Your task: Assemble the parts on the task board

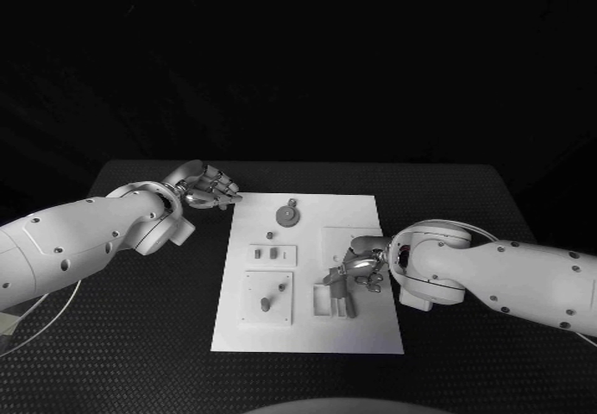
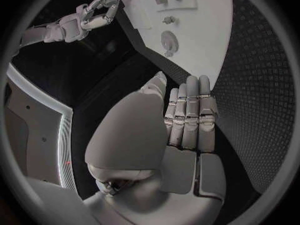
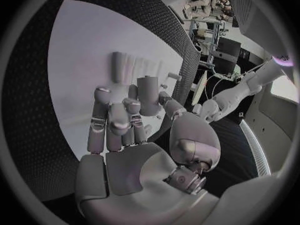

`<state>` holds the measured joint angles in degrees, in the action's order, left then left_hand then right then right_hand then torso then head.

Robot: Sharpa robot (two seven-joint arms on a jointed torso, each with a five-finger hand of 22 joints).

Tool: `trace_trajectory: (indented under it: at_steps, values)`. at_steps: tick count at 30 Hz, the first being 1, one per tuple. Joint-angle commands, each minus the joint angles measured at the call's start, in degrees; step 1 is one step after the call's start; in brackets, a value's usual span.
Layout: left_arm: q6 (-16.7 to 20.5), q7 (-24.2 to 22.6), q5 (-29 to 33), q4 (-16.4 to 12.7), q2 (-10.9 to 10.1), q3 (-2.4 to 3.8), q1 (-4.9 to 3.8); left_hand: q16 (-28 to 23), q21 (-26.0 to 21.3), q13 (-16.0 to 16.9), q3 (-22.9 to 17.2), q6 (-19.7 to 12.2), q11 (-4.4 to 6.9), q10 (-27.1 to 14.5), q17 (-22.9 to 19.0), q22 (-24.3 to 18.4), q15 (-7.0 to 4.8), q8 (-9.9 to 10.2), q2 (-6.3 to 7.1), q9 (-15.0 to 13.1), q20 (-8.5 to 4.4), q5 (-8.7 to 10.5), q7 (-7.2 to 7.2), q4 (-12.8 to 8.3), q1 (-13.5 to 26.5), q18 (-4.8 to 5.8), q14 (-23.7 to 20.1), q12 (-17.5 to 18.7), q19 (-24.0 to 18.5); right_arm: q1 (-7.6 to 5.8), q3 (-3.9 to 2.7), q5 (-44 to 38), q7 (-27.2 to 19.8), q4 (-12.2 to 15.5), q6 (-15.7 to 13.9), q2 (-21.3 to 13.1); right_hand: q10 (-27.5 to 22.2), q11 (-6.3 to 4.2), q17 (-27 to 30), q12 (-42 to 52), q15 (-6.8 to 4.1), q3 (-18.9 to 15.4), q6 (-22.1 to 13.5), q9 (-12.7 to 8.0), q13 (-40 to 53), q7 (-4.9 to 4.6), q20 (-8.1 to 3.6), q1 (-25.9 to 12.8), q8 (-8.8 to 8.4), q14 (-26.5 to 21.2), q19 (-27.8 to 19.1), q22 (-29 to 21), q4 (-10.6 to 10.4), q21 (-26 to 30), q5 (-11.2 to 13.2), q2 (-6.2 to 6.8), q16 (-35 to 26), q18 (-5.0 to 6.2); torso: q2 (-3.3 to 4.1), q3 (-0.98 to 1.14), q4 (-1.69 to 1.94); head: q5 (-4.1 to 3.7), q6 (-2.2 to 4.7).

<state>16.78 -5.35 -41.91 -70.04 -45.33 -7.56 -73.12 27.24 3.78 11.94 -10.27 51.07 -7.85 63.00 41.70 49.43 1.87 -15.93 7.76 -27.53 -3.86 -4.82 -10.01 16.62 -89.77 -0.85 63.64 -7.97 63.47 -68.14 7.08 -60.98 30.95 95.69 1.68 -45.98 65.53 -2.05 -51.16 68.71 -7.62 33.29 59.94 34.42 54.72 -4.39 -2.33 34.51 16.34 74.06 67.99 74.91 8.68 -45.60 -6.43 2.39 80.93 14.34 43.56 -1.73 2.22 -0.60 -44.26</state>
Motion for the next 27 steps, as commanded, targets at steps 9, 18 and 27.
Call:
trace_trajectory:
  at_steps: [9,18,27]
  values:
    - [-0.79,-0.01,0.29,-0.19,0.12,0.02,-0.04,-0.28,0.35,-0.07,-0.44,-0.33,0.14,-0.42,0.15,-0.08,-0.04,0.4,0.17,0.0,0.0,-0.07,0.11,0.04,0.72,-0.6,0.44,-0.33,0.31,0.51,0.83,1.42,-0.07,-0.9,3.52,2.71,0.08,-0.03,0.08,-0.07,-0.42,0.23,0.46,0.08,0.13,0.07,0.04,-1.18,-0.31,-0.09,-0.08,1.18,-1.19,-0.15,-0.01,-0.38,0.22,0.66,0.01,0.04,-0.05,0.18,-0.18]
    - [-0.77,0.08,0.29,-0.31,-0.09,0.02,-0.06,-0.34,0.35,-0.09,-0.5,-0.33,0.14,-0.44,0.21,-0.07,-0.04,0.4,0.18,0.0,0.0,-0.07,0.11,0.03,0.78,-0.61,0.45,-0.33,0.3,0.51,1.67,1.99,0.24,-0.9,4.63,2.53,0.05,-0.02,0.08,-0.06,-0.42,0.32,0.45,0.09,0.16,0.07,0.03,-1.14,-0.33,-0.11,-0.14,1.2,-1.2,-0.18,-0.02,-0.6,0.23,0.66,0.01,0.02,-0.1,0.37,-0.43]
    - [-0.74,0.1,0.29,-0.31,-0.14,0.02,-0.06,-0.39,0.35,-0.1,-0.56,-0.32,0.14,-0.44,0.26,-0.07,-0.05,0.4,0.19,-0.01,0.0,-0.07,0.11,0.02,0.82,-0.62,0.47,-0.34,0.3,0.75,1.89,2.23,0.26,-1.28,4.1,3.04,0.03,-0.02,0.08,-0.06,-0.42,0.32,0.44,0.1,0.18,0.07,0.04,-1.14,-0.34,-0.11,-0.17,1.21,-1.18,-0.2,0.0,-0.68,0.24,0.66,0.01,0.09,-0.03,0.53,-0.13]
